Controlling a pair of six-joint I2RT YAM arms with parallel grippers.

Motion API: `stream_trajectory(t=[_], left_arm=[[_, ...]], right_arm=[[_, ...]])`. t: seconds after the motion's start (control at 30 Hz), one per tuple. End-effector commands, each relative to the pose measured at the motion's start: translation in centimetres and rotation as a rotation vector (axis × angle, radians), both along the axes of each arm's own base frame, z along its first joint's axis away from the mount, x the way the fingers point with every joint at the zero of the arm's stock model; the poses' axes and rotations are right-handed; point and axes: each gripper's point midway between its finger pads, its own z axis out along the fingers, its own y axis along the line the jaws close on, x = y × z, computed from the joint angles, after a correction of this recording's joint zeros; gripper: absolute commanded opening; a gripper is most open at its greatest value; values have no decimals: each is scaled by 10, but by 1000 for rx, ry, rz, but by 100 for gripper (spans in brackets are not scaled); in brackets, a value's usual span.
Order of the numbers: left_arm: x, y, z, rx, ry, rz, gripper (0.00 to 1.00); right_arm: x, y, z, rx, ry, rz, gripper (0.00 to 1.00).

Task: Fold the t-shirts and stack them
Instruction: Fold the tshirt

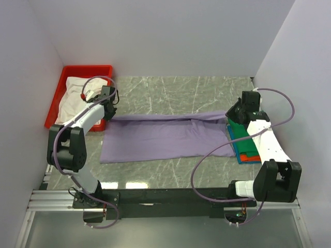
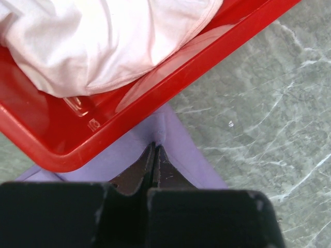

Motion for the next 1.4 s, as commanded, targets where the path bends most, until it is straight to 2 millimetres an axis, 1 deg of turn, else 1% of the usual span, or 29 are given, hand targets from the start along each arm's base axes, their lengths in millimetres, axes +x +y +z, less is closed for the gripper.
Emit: stream_trajectory(t=[0.0, 0.03, 0.1, 0.17, 0.2, 0.27, 0.3, 0.37, 0.4, 0.53, 0.67, 0.73, 0.77, 0.8, 0.83, 0.87, 0.9, 0.93, 0.97, 1.0, 1.03, 1.07, 1.1, 1.13, 1.17, 1.23, 1.3, 1.33, 1.37], left_arm=[[-3, 1, 18, -5, -56, 17, 1], [-8, 2, 13, -3, -46, 17, 1], [-11, 1, 13, -12, -53, 19, 1], [-17, 2, 9, -16, -45, 22, 1], [-19, 1, 11, -22, -55, 23, 1], [-26, 2, 8, -22, -53, 26, 1], [-27, 1, 11, -27, -66, 26, 1], [-34, -1, 5, -32, -61, 22, 1], [-36, -2, 6, -34, -66, 24, 1], [-46, -3, -8, -43, -51, 25, 1], [-50, -3, -14, -48, -54, 28, 1], [-54, -2, -17, -48, -54, 31, 1], [-53, -2, -15, -53, -65, 31, 1], [-56, -4, -20, -62, -58, 25, 1], [-56, -5, -20, -69, -65, 22, 1], [-54, -6, -17, -79, -93, 20, 3], [-59, -8, -22, -89, -88, 12, 14], [-61, -9, -23, -95, -96, 7, 20], [-61, -9, -21, -101, -114, 2, 26], [-61, -11, -14, -112, -148, -6, 35], [-67, -12, -17, -122, -146, -12, 40], [-68, -13, -7, -129, -179, -21, 45], [-72, -14, -7, -130, -182, -25, 50], [-76, -14, -5, -129, -185, -29, 51], [-78, -15, 6, -136, -219, -38, 51], [-81, -18, 12, -134, -235, -56, 50], [-77, -24, 22, -136, -258, -84, 48], [-75, -27, 24, -134, -252, -95, 48], [-73, -27, 17, -121, -219, -88, 47]], right_arm=[[-7, -9, 7, -29, -26, -23, 0], [-8, -9, 4, -29, -20, -23, 0], [-13, -10, -2, -29, -7, -27, 0], [-16, -10, -5, -20, -9, -27, 0], [-20, -10, -9, -18, 0, -26, 0], [-25, -10, -16, -13, 13, -27, 0], [-27, -11, -16, -15, 10, -29, 0], [-33, -15, -25, -17, 31, -39, 0], [-35, -14, -27, -10, 33, -33, 0], [-43, -14, -41, 5, 56, -32, 0], [-53, -16, -56, 16, 72, -46, 0], [-54, -12, -60, 37, 73, -33, 0], [-58, -11, -67, 44, 86, -31, 0], [-60, -11, -70, 51, 92, -31, 1], [-60, -11, -72, 58, 89, -30, 9], [-64, -8, -77, 73, 100, -20, 13], [-65, -8, -78, 80, 98, -17, 19], [-66, -6, -78, 87, 94, -12, 31], [-67, -7, -74, 85, 79, -12, 38], [-68, -7, -72, 79, 73, -12, 45], [-70, -7, -71, 74, 70, -12, 53], [-69, -7, -63, 71, 43, -7, 55], [-70, -7, -60, 66, 35, -2, 56], [-71, -6, -54, 62, 20, 6, 56], [-72, -2, -50, 65, 9, 18, 56], [-68, 8, -39, 55, -39, 58, 56], [-62, 15, -33, 26, -58, 68, 55], [-57, 22, -28, 16, -72, 86, 55], [-49, 45, -22, 11, -71, 154, 55]])
